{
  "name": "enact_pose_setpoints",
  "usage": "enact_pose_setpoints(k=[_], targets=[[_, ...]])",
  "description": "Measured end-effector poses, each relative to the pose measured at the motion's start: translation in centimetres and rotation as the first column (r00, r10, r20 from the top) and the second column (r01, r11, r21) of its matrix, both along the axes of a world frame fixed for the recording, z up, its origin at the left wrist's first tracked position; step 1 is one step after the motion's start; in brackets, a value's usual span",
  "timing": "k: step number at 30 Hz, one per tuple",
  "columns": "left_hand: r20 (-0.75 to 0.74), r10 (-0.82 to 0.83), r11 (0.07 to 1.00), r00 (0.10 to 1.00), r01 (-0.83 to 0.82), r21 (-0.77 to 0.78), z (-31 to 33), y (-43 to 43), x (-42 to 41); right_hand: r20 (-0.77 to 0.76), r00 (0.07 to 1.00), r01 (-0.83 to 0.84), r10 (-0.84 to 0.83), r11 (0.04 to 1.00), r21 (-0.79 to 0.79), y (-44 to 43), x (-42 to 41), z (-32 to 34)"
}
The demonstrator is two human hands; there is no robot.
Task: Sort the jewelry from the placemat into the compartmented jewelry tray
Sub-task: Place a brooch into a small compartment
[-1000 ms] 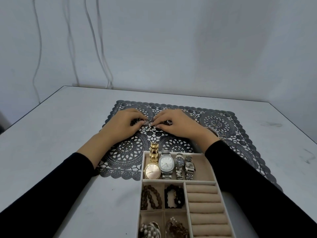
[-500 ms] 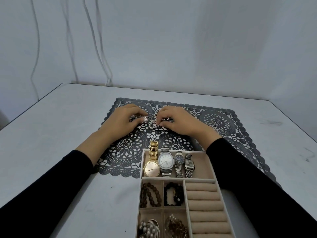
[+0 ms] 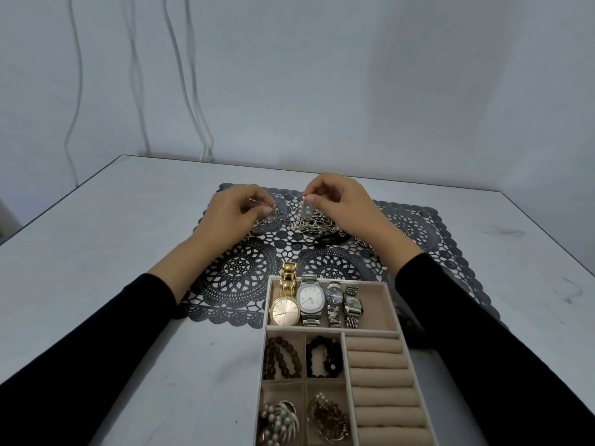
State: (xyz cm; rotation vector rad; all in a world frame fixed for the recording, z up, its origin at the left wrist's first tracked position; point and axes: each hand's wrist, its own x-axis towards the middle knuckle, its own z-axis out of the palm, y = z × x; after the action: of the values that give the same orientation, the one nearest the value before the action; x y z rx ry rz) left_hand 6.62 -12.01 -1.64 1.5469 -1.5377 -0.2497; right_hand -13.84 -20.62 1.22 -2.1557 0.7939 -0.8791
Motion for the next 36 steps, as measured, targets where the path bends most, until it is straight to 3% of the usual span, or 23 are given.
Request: enact_pose_setpoints(k=[20, 36], targets=[[-0.395, -0.019, 0.994, 0.918, -0.023, -0.102, 2.8, 3.3, -2.4, 0.339, 0.940, 0.003, -0.031, 0.997, 0.082, 5.0, -2.1, 5.3], [-0.490, -0.098, 0.985, 0.866, 0.015, -0.169, 3.5, 9.6, -5.0, 0.391, 0.917, -0.122, 0.078, 0.988, 0.090, 11.8, -5.1, 7.4]])
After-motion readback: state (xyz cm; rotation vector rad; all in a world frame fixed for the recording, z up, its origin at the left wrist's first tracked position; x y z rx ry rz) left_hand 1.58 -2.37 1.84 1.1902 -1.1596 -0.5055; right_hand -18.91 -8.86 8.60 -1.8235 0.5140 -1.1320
